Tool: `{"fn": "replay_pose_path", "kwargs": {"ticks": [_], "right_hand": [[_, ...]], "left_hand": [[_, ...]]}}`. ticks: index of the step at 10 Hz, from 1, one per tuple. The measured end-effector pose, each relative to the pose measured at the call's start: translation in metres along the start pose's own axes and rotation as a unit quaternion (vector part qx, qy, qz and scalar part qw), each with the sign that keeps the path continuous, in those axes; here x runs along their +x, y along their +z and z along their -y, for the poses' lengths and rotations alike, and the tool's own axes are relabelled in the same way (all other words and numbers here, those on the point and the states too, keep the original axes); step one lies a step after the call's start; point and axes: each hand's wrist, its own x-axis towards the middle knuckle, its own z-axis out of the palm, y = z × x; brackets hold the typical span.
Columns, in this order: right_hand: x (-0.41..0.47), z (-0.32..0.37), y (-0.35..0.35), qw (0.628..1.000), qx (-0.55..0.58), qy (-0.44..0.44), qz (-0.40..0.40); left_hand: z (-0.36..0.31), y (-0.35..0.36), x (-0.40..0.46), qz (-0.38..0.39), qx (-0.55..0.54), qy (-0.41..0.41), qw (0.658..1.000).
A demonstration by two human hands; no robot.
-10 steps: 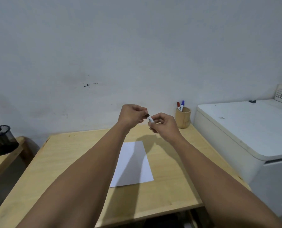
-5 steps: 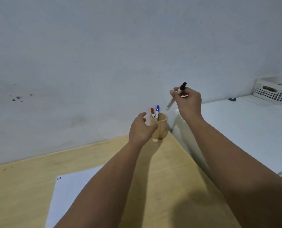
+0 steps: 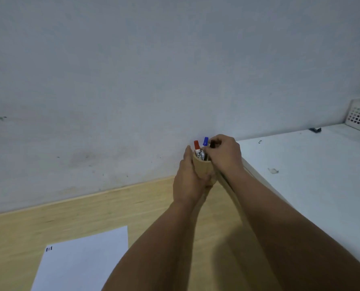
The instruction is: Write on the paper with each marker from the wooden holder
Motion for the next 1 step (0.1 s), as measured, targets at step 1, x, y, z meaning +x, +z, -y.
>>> {"fn": "replay_pose_path", "kwargs": {"ticks": [1], "right_hand": [[-0.003,0.0058,-0.0025,1.0,-0.005,0.009,-0.012]], "left_hand": [[-0.0041,-0.0018,-0.0034,0.007,-0.013,-0.015,1.0]]}}
